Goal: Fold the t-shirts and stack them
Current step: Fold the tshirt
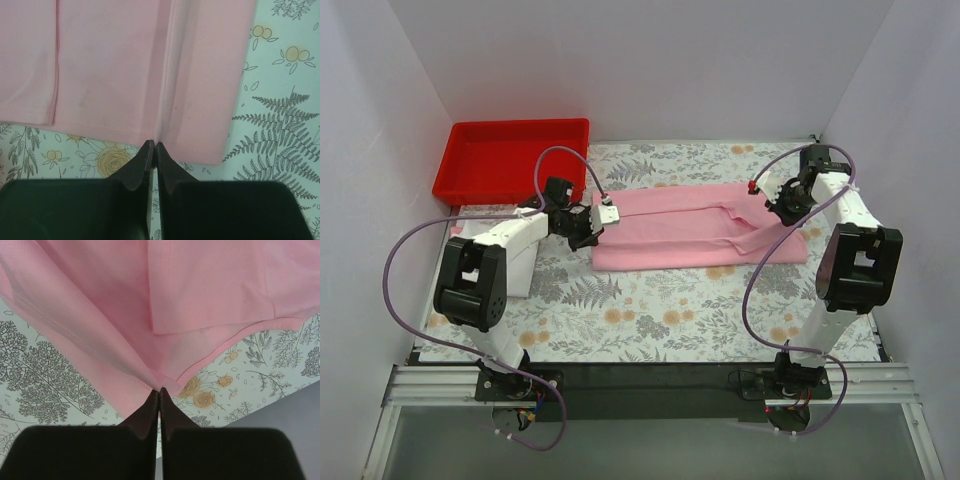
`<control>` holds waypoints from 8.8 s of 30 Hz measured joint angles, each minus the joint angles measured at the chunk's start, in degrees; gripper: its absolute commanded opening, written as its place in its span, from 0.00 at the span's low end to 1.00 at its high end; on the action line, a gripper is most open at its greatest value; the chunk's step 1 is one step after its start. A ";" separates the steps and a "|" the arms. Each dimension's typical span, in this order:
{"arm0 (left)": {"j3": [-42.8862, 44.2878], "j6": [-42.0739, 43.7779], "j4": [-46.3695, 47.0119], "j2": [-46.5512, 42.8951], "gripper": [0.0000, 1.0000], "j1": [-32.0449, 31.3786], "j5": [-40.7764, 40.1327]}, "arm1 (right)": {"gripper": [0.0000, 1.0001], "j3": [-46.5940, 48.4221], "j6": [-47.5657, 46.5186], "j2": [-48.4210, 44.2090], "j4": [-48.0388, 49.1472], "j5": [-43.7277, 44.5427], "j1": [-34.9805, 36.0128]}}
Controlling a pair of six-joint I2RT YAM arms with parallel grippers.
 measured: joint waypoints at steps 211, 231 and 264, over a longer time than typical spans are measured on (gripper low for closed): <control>21.03 -89.18 36.06 26.97 0.56 -34.14 -9.53 | 0.01 2.25 45.42 11.37 4.94 -23.54 -11.21; 19.80 -89.11 39.36 26.95 0.33 -34.14 -9.68 | 0.01 7.19 53.66 19.02 5.33 -32.54 -11.21; 4.22 -15.32 81.79 29.16 0.33 -42.49 -11.56 | 0.01 4.48 66.38 19.54 13.00 -32.59 -11.21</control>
